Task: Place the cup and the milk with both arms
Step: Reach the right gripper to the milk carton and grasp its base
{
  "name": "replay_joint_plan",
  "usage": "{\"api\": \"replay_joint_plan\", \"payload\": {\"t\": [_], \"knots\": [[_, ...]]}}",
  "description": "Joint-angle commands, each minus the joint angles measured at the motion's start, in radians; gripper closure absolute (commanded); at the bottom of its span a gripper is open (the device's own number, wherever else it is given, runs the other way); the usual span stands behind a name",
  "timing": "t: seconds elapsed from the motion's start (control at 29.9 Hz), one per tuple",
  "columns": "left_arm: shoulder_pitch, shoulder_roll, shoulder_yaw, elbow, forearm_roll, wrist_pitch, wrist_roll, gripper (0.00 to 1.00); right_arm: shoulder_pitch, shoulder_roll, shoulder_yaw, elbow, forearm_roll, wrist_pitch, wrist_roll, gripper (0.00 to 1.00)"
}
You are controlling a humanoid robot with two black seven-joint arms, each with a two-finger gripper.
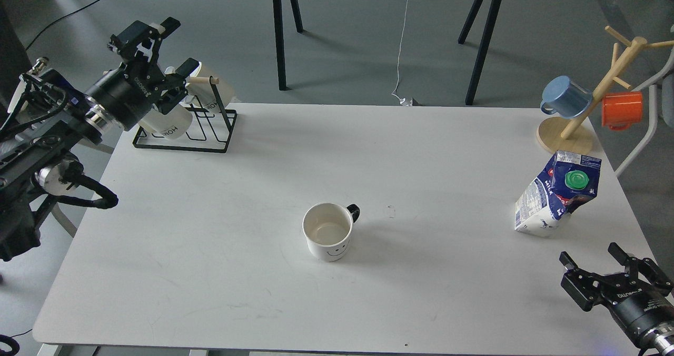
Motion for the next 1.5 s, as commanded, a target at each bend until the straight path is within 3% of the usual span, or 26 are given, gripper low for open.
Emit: {"api": "replay_joint_plan", "payload": {"t": [0.0, 1.24, 1.37, 1.47], "knots": [[0.009, 0.001, 0.001, 0.0, 0.0, 0.0, 0.0, 0.13, 0.04, 0.081, -0.005, -0.028, -0.067, 0.0, 0.0, 0.01], [0.06, 0.004, 0.001, 0.001, 0.003, 0.0, 0.0, 0.11, 0.284, 0.248, 0.004, -0.269, -0.1, 0.0, 0.005, 0.02], [0.062, 0.003, 0.001, 0.003, 0.003, 0.0, 0.0, 0.11, 0.292, 0.251, 0.012, -0.269, -0.1, 0.0, 0.006, 0.08], [0.062, 0.003, 0.001, 0.003, 0.003, 0.0, 0.0, 0.11, 0.293, 0.253, 0.015, -0.269, -0.1, 0.0, 0.008, 0.25]]}}
